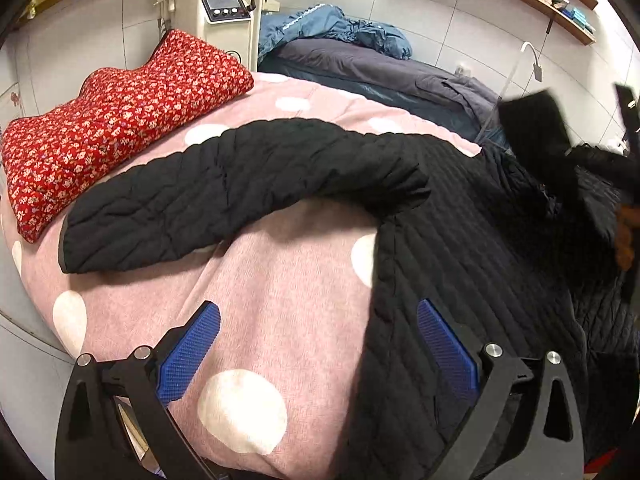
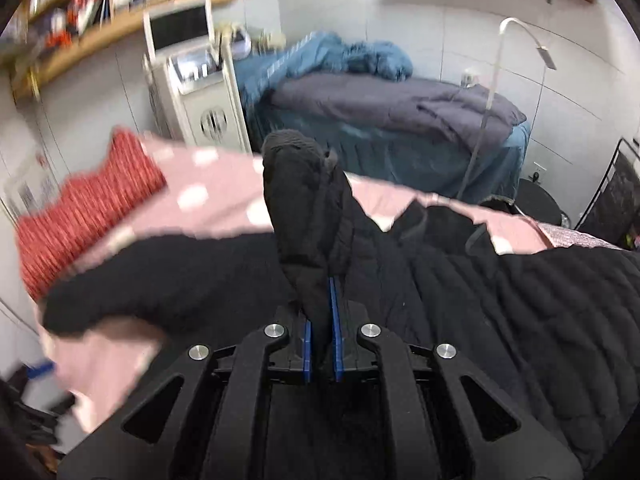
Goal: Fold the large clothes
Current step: 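Smooth the jacket body with the right gripper while the left gripper holds the sleeve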
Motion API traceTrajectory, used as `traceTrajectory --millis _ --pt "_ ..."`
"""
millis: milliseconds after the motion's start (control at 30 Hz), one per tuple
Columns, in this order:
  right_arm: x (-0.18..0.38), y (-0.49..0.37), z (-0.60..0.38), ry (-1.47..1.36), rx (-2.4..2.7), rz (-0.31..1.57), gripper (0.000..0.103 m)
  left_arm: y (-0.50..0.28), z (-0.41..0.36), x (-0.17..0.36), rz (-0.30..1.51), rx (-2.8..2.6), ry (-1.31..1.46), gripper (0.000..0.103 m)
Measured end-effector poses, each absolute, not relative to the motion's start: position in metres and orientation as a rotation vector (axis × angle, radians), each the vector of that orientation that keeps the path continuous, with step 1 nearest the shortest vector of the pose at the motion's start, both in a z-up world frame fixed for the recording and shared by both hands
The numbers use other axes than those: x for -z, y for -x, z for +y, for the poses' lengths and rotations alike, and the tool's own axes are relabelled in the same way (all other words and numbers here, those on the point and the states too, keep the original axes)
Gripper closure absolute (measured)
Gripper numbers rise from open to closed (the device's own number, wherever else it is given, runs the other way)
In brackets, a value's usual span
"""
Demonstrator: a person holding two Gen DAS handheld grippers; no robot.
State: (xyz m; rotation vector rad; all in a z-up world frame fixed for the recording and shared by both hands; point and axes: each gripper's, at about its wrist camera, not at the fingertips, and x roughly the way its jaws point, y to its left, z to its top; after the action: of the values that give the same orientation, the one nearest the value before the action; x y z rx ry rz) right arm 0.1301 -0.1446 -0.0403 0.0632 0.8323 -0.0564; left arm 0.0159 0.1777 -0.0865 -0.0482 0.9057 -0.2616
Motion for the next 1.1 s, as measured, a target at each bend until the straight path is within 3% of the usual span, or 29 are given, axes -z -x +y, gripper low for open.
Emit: traceTrajectory --millis 233,333,367,433,467,500,900,1100 --pt "0.105 -0.141 -0.134 0.014 0.103 0.988 0.093 -0.021 0.183 0.097 0.941 0.254 0.078 0.006" --pt "0.122 -0.143 -0.130 0.076 0.107 1.109 0.083 -0.020 0.182 0.098 0.946 0.253 0.072 0.006" --pt "0.124 -0.141 -0.126 0.110 0.110 1.128 0.076 -0.020 0.181 0.099 0.948 0.253 0.071 0.006" --pt "0.120 -0.131 -0.120 0.177 0.122 1.116 0.049 -0.022 0.179 0.102 0.961 0.253 0.077 0.006" --pt "0.116 -0.124 -0.117 0.201 0.132 1.089 0.022 -0.022 0.178 0.102 0.967 0.256 0.083 0.006" --pt "0.109 -0.115 -0.114 0.229 0.136 1.045 0.015 -0.023 0.177 0.103 0.971 0.260 0.089 0.006" --pt "0.043 -0.056 -0.166 0.269 0.299 0.886 0.015 -0.020 0.165 0.096 0.967 0.292 0.117 0.006" --pt "0.088 -0.059 -0.245 0.328 0.527 1.048 0.014 -0.020 0.163 0.090 0.970 0.294 0.149 0.006"
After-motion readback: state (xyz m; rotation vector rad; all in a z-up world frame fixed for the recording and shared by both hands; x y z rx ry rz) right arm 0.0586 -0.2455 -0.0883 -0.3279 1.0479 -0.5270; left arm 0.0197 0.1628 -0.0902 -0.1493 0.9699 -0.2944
